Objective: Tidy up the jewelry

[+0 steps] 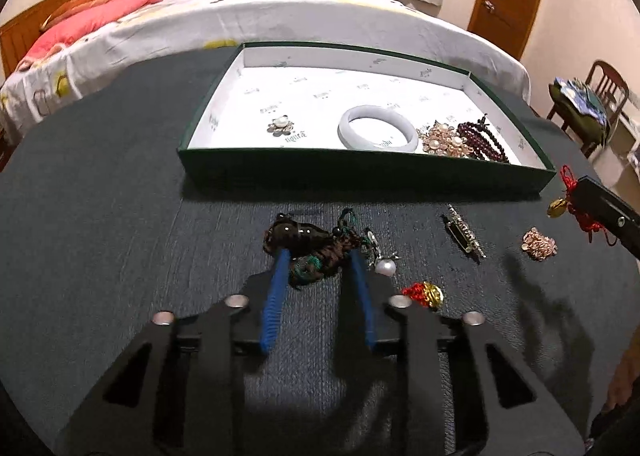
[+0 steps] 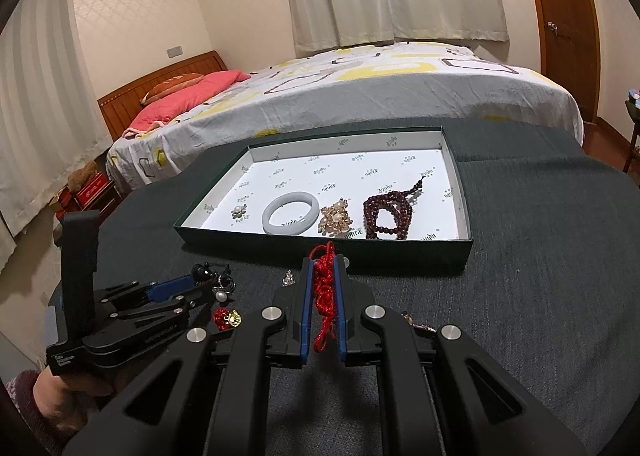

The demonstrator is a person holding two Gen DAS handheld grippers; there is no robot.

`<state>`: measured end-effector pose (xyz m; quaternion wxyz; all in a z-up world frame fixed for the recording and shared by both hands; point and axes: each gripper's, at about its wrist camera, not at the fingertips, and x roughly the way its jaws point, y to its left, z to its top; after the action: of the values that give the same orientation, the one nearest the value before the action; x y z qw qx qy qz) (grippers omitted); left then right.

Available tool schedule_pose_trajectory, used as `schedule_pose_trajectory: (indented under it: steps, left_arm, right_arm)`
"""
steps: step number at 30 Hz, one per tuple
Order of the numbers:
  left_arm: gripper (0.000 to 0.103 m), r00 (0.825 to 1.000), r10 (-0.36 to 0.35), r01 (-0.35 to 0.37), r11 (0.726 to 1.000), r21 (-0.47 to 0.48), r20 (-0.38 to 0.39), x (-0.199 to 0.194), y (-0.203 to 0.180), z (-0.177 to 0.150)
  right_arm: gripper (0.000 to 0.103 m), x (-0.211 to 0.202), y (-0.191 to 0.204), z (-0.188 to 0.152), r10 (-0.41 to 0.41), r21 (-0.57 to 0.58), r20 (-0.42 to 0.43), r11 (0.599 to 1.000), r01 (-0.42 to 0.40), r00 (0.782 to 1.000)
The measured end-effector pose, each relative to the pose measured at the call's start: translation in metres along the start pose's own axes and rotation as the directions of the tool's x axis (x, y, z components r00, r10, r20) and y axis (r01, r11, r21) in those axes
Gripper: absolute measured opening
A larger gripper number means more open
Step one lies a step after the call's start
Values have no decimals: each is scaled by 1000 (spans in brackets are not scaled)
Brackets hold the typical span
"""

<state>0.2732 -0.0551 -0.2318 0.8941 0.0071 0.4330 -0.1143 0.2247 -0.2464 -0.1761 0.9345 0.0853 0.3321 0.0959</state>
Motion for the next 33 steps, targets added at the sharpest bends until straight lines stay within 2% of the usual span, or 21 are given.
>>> schedule_pose_trajectory:
  steps: [2,8,20,33]
  left_arm:
    - [14,1000,-10,10,1000,4,-2,1,1,1]
    - [9,1000,-14,13,1000,20,25,-3,1,2]
    - [7,986,-12,8,1000,21,167,-50,4,20]
    - [7,952,-50,43,999,29,303,-92,-1,62]
  right_arm:
    - [10,0,-1,0,-1,2,-1,1000,1,1000]
    - [10,3,-2,-2,1,8,-6,1000,-1,1000]
    - [10,1,-1,0,1,7,9,1000,-1,1000]
    - [10,-11,12,28,24,-25,82,999,-22,996]
